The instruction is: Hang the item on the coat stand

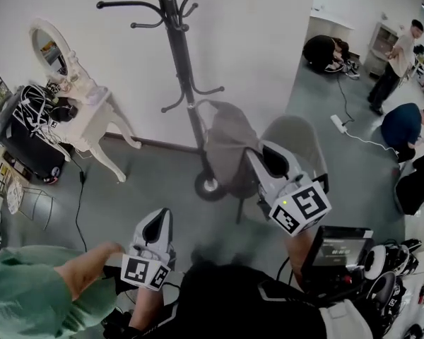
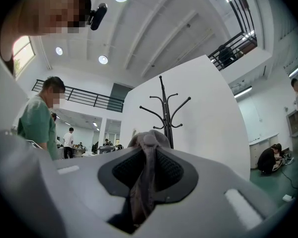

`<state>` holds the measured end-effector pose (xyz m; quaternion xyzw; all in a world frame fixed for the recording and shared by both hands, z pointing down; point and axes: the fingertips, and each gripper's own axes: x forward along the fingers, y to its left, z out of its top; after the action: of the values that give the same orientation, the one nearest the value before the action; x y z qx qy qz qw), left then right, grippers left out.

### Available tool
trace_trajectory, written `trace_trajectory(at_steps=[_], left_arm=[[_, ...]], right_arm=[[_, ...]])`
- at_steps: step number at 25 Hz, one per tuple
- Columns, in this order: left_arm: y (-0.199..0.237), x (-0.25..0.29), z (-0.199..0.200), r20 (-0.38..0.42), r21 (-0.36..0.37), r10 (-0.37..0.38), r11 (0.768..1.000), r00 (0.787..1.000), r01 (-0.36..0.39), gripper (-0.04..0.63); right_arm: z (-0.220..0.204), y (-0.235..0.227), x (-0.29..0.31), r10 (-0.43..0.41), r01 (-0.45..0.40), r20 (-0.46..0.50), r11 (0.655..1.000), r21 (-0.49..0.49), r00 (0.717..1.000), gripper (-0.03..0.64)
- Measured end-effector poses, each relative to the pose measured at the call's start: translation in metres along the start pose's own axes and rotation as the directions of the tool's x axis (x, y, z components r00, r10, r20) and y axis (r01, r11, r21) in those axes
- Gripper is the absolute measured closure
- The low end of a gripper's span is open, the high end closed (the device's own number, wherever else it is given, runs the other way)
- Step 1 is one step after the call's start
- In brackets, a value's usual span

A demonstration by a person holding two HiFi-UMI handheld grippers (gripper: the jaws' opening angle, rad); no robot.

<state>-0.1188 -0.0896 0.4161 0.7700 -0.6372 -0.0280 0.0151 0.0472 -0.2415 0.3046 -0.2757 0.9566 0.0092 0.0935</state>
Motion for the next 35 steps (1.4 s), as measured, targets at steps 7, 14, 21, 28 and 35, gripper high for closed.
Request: trace_trajectory(at_steps=[7,14,21,28,35], left_arm=[[0.031,0.021,0.002,-0.011,-0.005,-0.081,0.997,0.997,0.081,0.575],[0.063,0.034,0.004,-0.005,-0.021,-0.153,0.988,0.988,0.153,0.575],[0.086,0.036,-0.005,-0.012,-0.012,-0.229,0.973,0.973,0.229,0.575],[0.113,0.026,-0.013,-0.018,-0.033,-0.270,0.962,0.963,0.270,0.575],[0.126,0.031,-0.016,-0.020,-0.060,-0.267,0.962,0.963,0.265,0.575]], right_arm=[[0.017,0.002,0.034,-0.039,0.040,0.035,0.999,-0.026,0.999,0.546],[0.028,0.002,0.062,-0.106,0.109,0.073,0.993,-0.041,0.992,0.546],[0.033,0.012,0.086,-0.161,0.168,0.095,0.983,-0.068,0.982,0.546],[0.036,0.027,0.104,-0.198,0.208,0.110,0.974,-0.093,0.974,0.546],[0.055,0.019,0.117,-0.216,0.231,0.149,0.969,-0.090,0.965,0.546]])
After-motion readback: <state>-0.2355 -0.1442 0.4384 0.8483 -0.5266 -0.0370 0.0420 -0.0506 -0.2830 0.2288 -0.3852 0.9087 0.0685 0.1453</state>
